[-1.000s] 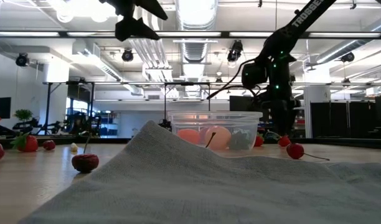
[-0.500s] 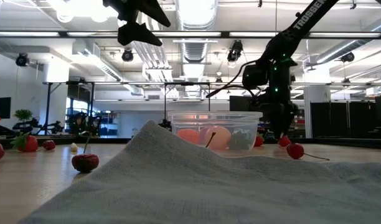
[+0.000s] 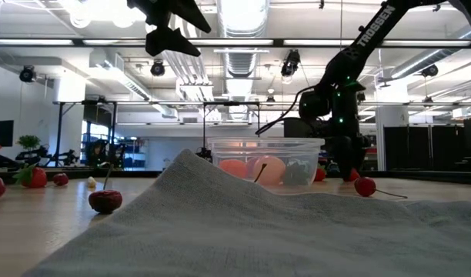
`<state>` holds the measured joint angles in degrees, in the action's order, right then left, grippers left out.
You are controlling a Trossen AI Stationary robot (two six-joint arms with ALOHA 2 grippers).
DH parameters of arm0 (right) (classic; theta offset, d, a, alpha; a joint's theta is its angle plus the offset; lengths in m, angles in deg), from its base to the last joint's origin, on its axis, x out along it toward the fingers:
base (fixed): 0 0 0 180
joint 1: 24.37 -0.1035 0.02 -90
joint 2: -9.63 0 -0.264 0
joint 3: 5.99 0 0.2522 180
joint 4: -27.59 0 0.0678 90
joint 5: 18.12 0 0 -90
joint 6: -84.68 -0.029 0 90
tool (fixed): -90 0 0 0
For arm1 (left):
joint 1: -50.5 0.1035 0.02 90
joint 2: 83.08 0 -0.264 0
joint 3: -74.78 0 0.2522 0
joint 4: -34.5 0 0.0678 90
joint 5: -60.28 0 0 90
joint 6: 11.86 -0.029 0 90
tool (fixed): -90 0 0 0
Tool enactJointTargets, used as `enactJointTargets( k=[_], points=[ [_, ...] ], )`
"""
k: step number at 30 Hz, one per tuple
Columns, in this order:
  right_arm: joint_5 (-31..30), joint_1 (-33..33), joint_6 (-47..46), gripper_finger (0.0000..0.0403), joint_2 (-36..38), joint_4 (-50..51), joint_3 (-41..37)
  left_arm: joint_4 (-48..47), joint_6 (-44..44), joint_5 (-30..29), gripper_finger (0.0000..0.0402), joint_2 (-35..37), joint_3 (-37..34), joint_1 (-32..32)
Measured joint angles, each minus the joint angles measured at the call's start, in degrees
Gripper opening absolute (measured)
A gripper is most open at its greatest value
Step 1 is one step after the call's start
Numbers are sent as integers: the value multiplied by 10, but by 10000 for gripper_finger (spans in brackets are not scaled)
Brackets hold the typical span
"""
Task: Pick and placing Produce into tupperware
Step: Put the red strawberry into the transparent container
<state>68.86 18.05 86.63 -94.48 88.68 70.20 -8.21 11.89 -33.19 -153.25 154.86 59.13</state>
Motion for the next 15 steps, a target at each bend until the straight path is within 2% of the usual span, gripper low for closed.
enactJointTargets(
  k=[15],
  points=[
    [-1,13,1,157,0,0,1,0,-1,0,281,0,0,0]
  ],
)
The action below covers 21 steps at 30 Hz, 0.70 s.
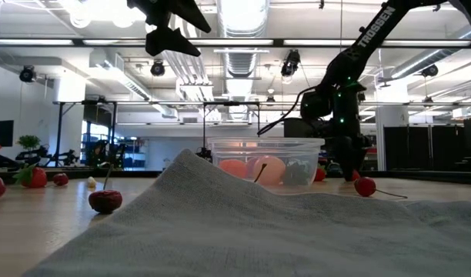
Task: Pick and placing Produce into tupperware
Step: Put the red strawberry into the transparent container
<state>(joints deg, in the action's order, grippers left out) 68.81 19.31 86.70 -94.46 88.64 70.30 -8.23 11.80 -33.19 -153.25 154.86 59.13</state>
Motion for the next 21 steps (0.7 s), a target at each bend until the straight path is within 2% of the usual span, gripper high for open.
enactJointTargets(
  k=[7,11,16,21],
  points=[
    [20,-4,-34,140,8,26,1,-1,-1,0,281,0,0,0],
    [82,-19,-54,157,36,46,8,-6,-4,0,281,0,0,0],
    [217,-62,-102,161,93,42,25,-10,-5,0,281,0,0,0],
    [237,-144,-146,149,131,15,54,-38,-6,-2,281,0,0,0]
  ],
)
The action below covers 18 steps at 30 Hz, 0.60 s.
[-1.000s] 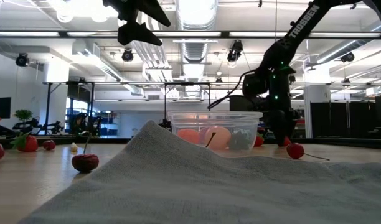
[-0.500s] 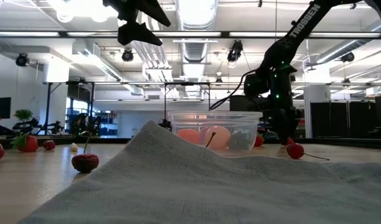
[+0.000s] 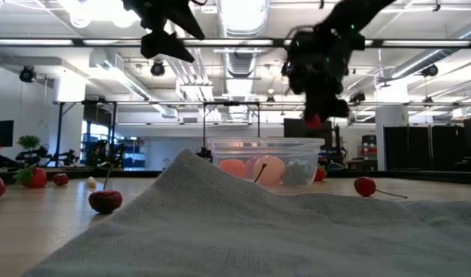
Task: Pick and placing Produce into tupperware
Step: Put the red strawberry into the transparent container
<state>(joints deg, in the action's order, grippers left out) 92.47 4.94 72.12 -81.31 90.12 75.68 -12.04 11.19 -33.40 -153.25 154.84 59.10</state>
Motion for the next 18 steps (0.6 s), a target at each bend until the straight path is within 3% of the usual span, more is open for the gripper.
enactJointTargets(
  k=[7,18],
  points=[
    [3,-87,-34,157,-38,-53,44,-13,0,-1,281,0,0,0],
    [-72,-94,-70,211,-100,-58,91,-62,4,1,281,21,0,-1]
  ],
)
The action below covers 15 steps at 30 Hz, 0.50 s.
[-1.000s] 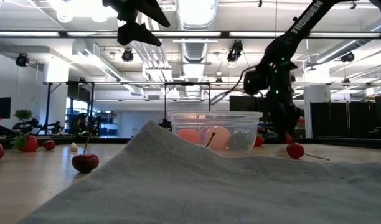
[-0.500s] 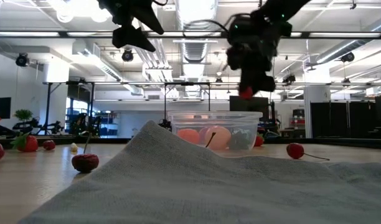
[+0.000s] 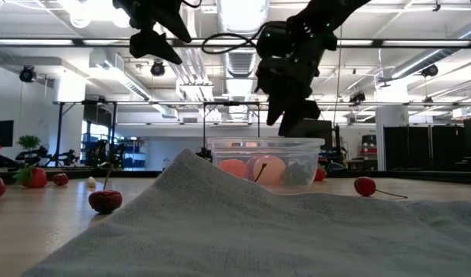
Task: Pick and placing Produce into tupperware
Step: Put the red strawberry into the transparent container
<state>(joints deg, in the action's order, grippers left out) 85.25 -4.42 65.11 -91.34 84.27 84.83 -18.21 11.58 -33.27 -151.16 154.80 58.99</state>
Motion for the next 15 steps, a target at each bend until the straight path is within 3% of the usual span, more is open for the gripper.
enactJointTargets(
  k=[8,15],
  points=[
    [-181,2,-9,246,64,0,26,-12,-1,-4,281,-3,-2,0],
    [-310,18,-93,254,153,30,35,-24,125,-161,281,-8,1,32]
  ],
)
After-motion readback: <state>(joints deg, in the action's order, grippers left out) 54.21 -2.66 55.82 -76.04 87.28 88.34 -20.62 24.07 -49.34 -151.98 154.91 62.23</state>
